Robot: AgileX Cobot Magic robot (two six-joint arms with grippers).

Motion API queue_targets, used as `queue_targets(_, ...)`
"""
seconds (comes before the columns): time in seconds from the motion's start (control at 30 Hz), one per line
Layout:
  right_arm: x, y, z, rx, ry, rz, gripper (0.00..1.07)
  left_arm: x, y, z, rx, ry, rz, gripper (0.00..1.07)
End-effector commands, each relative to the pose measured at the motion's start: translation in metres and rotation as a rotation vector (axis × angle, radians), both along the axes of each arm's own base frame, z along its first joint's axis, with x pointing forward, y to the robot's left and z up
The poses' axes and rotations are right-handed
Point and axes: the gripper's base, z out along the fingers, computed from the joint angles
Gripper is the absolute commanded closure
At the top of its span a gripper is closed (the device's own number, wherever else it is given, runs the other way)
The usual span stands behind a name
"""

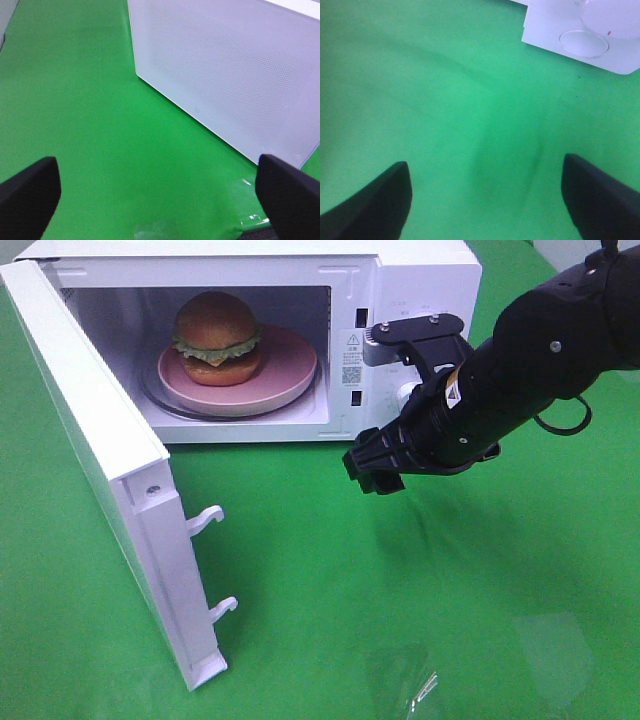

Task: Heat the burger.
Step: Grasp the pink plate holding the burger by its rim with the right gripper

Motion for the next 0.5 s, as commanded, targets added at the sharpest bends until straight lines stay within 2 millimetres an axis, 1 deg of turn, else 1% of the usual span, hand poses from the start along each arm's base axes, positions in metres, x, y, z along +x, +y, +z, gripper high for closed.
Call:
queue_targets(0.03, -0.001, -0.004, 0.005, -0.134, 0.003, 0.133, 0.30, 0.000, 0.000, -0.001, -0.007, -0.007, 0.007, 0.09)
queue_targets(0.07, -0.001, -0.004, 0.005, -0.134, 0.003, 0.133, 0.30, 0.000, 0.000, -0.001, -0.007, -0.007, 0.007, 0.09)
queue_targets(0.1, 0.000, -0.004, 0.007, -0.181, -0.005, 0.202, 0.32, 0.000, 0.000, -0.001, -0.007, -0.007, 0.007, 0.09)
queue_targets(0.13, 0.000, -0.004, 0.007, -0.181, -0.005, 0.202, 0.32, 0.000, 0.000, -0.001, -0.007, -0.007, 0.007, 0.09)
queue_targets(0.17, -0.001, -0.005, 0.008, -0.242, -0.008, 0.284, 0.32, 0.000, 0.000, -0.001, -0.007, -0.007, 0.007, 0.09)
queue_targets(0.2, -0.001, -0.005, 0.008, -0.242, -0.008, 0.284, 0.32, 0.000, 0.000, -0.001, -0.007, -0.007, 0.007, 0.09)
queue_targets(0.23, 0.000, -0.005, 0.010, -0.288, -0.013, 0.355, 0.31, 0.000, 0.000, -0.001, -0.007, -0.007, 0.007, 0.09)
queue_targets(0.3, 0.000, -0.004, 0.012, -0.307, -0.019, 0.388, 0.31, 0.000, 0.000, -0.001, -0.007, -0.007, 0.007, 0.09)
queue_targets(0.33, 0.001, -0.004, 0.014, -0.339, -0.027, 0.448, 0.31, 0.000, 0.000, -0.001, -0.007, -0.007, 0.007, 0.09)
queue_targets(0.5, 0.002, -0.002, 0.017, -0.369, -0.055, 0.533, 0.31, 0.000, 0.000, -0.001, -0.007, -0.007, 0.007, 0.09)
